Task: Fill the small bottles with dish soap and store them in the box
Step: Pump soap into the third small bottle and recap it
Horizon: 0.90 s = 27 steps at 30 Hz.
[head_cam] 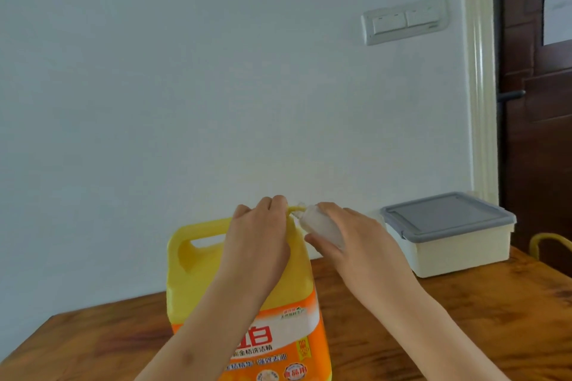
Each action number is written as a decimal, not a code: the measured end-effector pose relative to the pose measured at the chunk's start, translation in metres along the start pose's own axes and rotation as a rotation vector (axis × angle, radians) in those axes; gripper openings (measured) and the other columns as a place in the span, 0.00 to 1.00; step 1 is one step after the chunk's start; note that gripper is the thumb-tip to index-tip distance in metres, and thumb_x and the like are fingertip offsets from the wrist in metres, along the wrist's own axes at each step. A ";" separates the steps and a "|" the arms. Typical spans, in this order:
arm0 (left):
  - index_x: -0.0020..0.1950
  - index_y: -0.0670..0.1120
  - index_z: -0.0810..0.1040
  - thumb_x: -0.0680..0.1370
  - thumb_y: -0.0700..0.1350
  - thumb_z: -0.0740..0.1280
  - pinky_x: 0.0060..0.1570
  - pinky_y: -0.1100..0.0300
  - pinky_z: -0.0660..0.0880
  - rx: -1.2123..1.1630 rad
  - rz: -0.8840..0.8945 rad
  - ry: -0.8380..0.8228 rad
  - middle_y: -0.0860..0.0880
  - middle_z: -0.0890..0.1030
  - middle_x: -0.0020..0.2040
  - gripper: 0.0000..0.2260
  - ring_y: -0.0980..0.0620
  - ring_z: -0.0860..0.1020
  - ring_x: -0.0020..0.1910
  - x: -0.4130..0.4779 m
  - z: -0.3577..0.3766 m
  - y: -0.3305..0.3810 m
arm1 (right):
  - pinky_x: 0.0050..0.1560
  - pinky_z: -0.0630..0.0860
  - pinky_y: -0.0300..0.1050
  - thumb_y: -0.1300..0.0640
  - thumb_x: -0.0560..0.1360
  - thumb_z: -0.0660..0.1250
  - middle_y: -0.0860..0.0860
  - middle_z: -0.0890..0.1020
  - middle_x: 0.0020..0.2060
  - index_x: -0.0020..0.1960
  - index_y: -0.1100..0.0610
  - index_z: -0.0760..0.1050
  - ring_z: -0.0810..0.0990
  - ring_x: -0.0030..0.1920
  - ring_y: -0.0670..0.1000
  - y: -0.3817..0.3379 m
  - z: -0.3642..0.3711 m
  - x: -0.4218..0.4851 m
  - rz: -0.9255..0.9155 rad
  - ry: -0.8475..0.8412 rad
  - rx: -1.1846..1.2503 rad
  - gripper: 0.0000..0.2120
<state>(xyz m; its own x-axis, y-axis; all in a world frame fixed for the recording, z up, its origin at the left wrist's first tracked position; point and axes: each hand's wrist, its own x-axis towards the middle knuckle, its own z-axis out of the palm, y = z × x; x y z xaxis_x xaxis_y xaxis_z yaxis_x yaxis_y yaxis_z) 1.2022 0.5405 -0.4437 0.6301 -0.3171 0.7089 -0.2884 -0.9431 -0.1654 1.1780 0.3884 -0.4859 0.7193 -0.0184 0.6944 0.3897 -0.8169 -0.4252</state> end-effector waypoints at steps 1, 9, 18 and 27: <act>0.58 0.49 0.73 0.69 0.34 0.61 0.49 0.58 0.67 -0.010 0.018 -0.001 0.52 0.80 0.51 0.19 0.47 0.77 0.48 0.004 -0.001 -0.003 | 0.45 0.69 0.35 0.35 0.75 0.58 0.41 0.79 0.55 0.67 0.42 0.66 0.76 0.50 0.42 -0.001 0.000 0.000 0.003 -0.002 0.019 0.23; 0.51 0.48 0.69 0.73 0.34 0.55 0.44 0.58 0.62 0.175 0.067 -0.022 0.51 0.79 0.46 0.12 0.49 0.70 0.52 0.019 -0.012 -0.006 | 0.44 0.73 0.38 0.35 0.75 0.58 0.41 0.79 0.53 0.67 0.42 0.66 0.76 0.48 0.43 -0.007 -0.005 0.002 -0.008 0.036 0.064 0.22; 0.51 0.48 0.69 0.76 0.36 0.59 0.34 0.59 0.61 0.194 0.118 -0.141 0.50 0.77 0.42 0.08 0.47 0.74 0.39 0.020 -0.020 -0.013 | 0.45 0.71 0.40 0.37 0.75 0.60 0.44 0.80 0.54 0.66 0.42 0.67 0.77 0.51 0.46 -0.005 -0.006 0.003 0.026 -0.018 0.018 0.21; 0.46 0.47 0.61 0.75 0.36 0.59 0.26 0.58 0.53 0.284 0.156 -0.172 0.52 0.64 0.31 0.09 0.50 0.64 0.29 0.030 -0.017 -0.011 | 0.43 0.72 0.39 0.36 0.75 0.58 0.41 0.79 0.53 0.67 0.40 0.65 0.75 0.46 0.43 -0.004 0.000 0.004 0.020 -0.012 0.031 0.22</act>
<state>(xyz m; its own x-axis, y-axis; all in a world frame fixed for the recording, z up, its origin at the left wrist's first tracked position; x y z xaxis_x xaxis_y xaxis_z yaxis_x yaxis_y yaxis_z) 1.2120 0.5431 -0.4094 0.7135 -0.4487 0.5382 -0.1939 -0.8645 -0.4637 1.1792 0.3918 -0.4816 0.7337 -0.0275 0.6789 0.3928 -0.7981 -0.4569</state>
